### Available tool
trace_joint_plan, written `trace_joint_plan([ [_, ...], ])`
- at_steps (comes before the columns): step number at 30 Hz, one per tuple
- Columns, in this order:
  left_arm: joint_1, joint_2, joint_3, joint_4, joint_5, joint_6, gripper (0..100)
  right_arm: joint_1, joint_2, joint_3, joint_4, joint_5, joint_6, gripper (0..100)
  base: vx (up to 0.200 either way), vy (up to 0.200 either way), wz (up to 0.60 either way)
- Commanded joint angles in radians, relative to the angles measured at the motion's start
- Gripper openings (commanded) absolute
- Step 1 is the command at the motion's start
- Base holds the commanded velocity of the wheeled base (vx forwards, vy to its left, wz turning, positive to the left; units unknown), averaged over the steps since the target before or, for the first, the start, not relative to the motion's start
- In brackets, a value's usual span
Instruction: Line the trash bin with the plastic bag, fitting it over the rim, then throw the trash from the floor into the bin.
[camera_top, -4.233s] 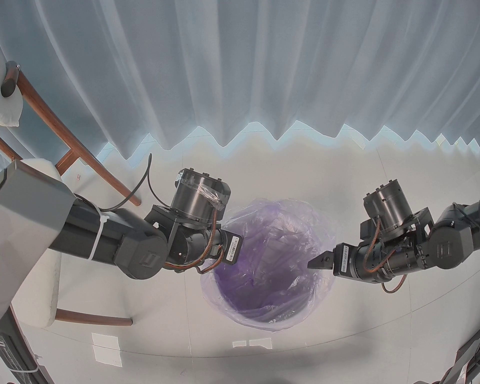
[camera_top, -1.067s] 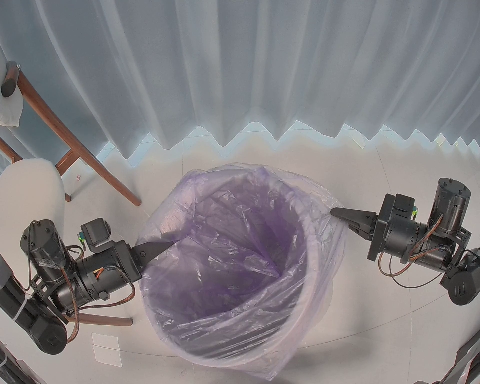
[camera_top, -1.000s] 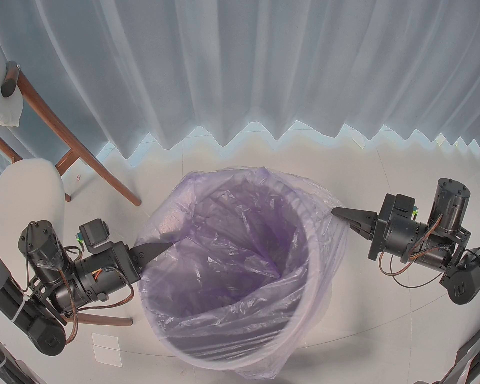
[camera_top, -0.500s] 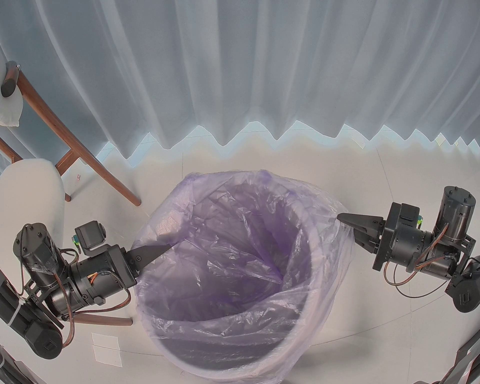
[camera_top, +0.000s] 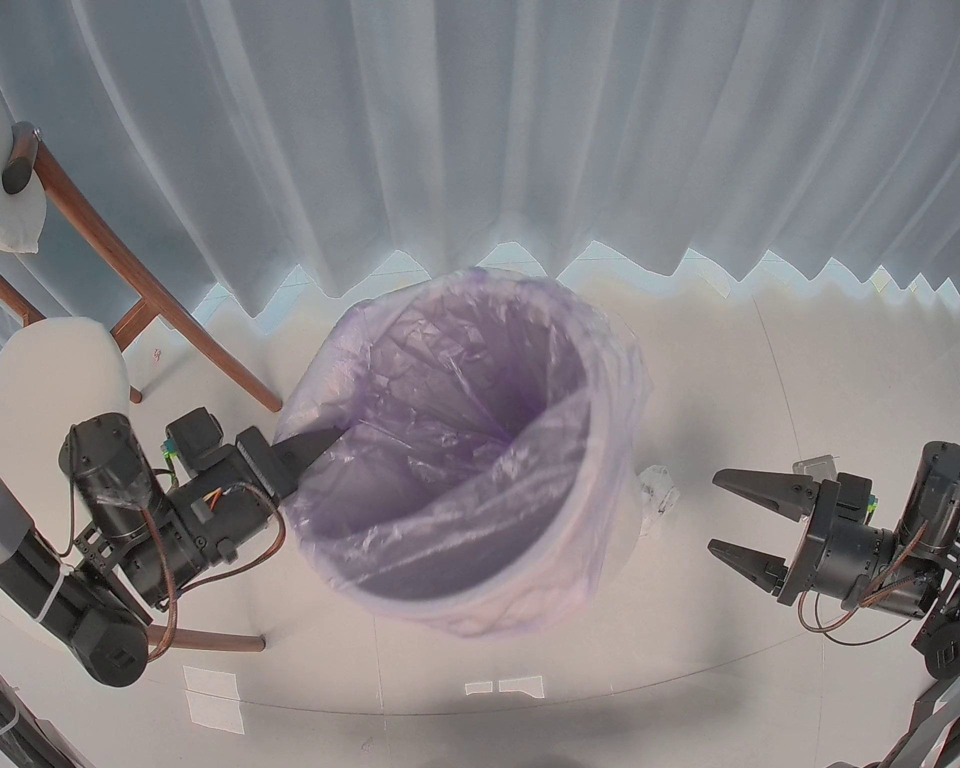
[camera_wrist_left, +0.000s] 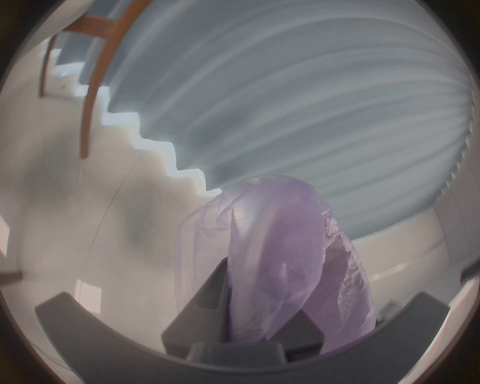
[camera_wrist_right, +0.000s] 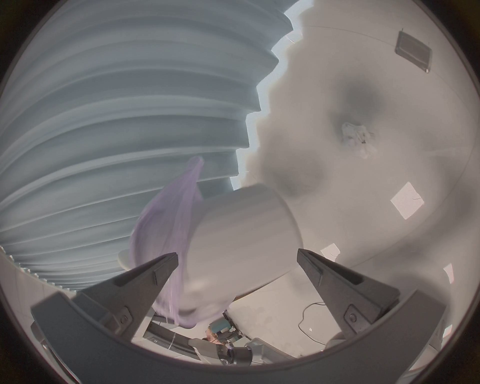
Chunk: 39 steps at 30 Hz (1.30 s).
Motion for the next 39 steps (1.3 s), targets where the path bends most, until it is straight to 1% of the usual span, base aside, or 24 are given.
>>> trace_joint_plan([
  [1,-0.047,0.074,-0.147,0.114,0.152,-0.143,0,0.031,-0.051,0.075,-0.126,-0.002,0.033,100,0.0,0.0,0.0],
  [3,-0.056,0.075,-0.161,0.134,0.198,-0.196,0,0.033,-0.066,0.076,-0.162,-0.002,0.08,100,0.0,0.0,0.0],
  [6,-0.079,0.074,-0.152,0.138,0.227,-0.285,0,0.044,-0.063,0.067,-0.185,0.0,0.142,100,0.0,0.0,0.0],
  [7,-0.079,0.074,-0.152,0.138,0.227,-0.285,0,0.044,-0.063,0.067,-0.185,0.0,0.142,100,0.0,0.0,0.0],
  [8,-0.096,0.074,-0.139,0.14,0.244,-0.337,0,0.048,-0.053,0.052,-0.192,0.0,0.153,100,0.0,0.0,0.0],
  [11,-0.125,0.074,-0.124,0.138,0.26,-0.364,0,0.053,-0.022,0.018,-0.202,0.0,0.16,100,0.0,0.0,0.0],
  [12,-0.153,0.074,-0.112,0.138,0.265,-0.378,0,0.065,0.01,-0.01,-0.225,0.0,0.171,100,0.0,0.0,0.0],
  [14,-0.174,0.075,-0.098,0.135,0.265,-0.387,0,0.068,0.049,-0.042,-0.269,-0.002,0.189,100,0.0,0.0,0.0],
  [17,-0.176,0.081,-0.101,0.134,0.265,-0.387,0,0.073,0.092,-0.08,-0.343,-0.003,0.22,100,0.0,0.0,0.0],
  [19,-0.176,0.083,-0.101,0.134,0.265,-0.387,0,0.093,0.104,-0.094,-0.367,-0.003,0.238,100,0.0,0.0,0.0],
  [23,-0.176,0.083,-0.098,0.132,0.265,-0.387,0,0.107,0.11,-0.123,-0.373,-0.003,0.245,100,0.0,0.0,0.0],
  [25,-0.176,0.084,-0.101,0.132,0.265,-0.387,0,0.131,0.11,-0.137,-0.373,-0.003,0.251,100,0.0,0.0,0.0],
  [34,-0.176,0.09,-0.104,0.131,0.262,-0.386,0,0.194,0.098,-0.163,-0.381,-0.003,0.257,100,0.0,0.0,0.0],
  [39,-0.163,0.1,-0.109,0.129,0.259,-0.386,0,0.202,0.075,-0.16,-0.398,-0.002,0.261,100,0.0,0.0,0.0],
])
